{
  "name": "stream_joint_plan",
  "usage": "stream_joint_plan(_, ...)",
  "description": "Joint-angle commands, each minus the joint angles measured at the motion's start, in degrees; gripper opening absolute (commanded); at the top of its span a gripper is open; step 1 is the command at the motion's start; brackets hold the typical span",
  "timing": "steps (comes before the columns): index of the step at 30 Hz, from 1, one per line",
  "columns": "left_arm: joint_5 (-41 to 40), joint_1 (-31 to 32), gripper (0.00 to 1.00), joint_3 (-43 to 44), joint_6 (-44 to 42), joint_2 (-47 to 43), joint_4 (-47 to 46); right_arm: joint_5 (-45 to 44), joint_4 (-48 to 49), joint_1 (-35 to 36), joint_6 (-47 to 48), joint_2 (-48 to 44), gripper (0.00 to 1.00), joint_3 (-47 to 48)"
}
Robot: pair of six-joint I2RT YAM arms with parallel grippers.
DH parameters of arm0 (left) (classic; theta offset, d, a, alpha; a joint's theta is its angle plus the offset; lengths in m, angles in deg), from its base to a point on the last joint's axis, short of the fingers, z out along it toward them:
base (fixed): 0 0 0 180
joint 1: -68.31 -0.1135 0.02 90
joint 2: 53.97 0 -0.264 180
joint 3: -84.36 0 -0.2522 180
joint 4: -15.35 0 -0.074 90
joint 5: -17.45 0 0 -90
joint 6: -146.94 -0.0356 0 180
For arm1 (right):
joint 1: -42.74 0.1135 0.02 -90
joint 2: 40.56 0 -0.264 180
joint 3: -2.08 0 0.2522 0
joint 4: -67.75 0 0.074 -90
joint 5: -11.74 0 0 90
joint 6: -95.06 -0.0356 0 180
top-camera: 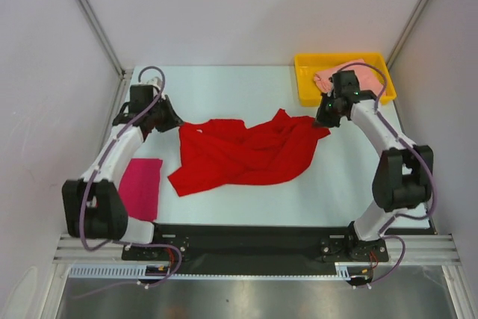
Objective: Fold and stack the t-shirts
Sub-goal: Flatten the tshirt out
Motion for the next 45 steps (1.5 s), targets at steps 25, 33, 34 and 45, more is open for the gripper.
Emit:
stream_joint_plan(25, 5.61, 3.89, 0.80, -2.37, -9.68, 0.54, -0.80, 0.41, -7.16, -10.45, -4.16, -13.78, 0.96, -18.57)
stream_joint_plan(33, 4.84, 11.54, 0.83, 18.36, -12.44, 26.19, 7.96, 2.50, -1.28, -11.51, -4.60, -3.32, 0.86, -15.58)
stream_joint_plan(34, 3.53, 11.63, 0.83, 19.34, -11.74, 27.70, 8.23, 2.86, -1.19, -11.42, -4.60, -1.82, 0.88, -14.88)
stream_joint_plan(45, 6.15, 11.72, 0.52, 29.10, -11.02, 39.41, 7.28, 0.22, 0.75, -11.24, -3.90, 6.90, 0.54, -9.25)
